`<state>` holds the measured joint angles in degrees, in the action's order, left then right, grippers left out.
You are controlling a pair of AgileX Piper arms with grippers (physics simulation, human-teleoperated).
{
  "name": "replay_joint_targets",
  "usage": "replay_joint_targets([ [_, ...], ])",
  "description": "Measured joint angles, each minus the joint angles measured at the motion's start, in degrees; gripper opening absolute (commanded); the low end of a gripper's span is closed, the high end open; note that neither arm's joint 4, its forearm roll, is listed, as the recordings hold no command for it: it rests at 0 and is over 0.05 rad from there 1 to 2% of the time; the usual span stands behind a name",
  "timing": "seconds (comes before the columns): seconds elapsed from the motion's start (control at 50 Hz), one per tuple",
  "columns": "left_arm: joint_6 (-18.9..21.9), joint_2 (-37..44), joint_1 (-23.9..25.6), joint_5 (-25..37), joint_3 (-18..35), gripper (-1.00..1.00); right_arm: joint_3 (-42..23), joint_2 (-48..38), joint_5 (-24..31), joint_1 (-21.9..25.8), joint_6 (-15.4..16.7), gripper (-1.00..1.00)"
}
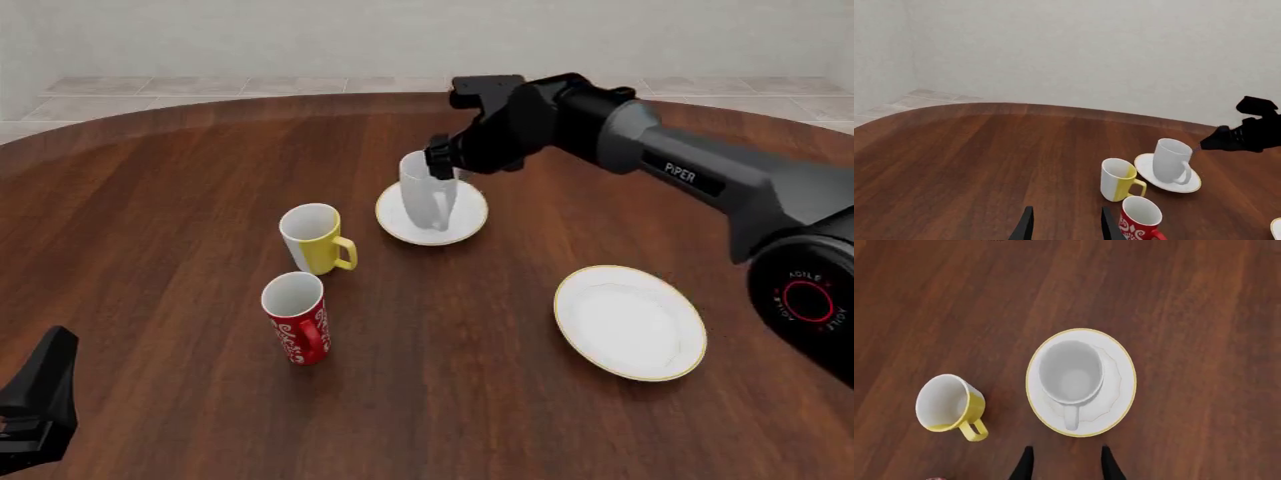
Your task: Put the white mug on the left plate.
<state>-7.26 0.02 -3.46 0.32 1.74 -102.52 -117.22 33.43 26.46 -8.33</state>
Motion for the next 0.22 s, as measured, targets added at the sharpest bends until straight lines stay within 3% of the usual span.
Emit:
replay_joint_targets([
  [0.22,-0.06,0.0,0.0,-0.08,0.09,1.0,3.03,3.58,-0.33,-0.11,0.13,1.0],
])
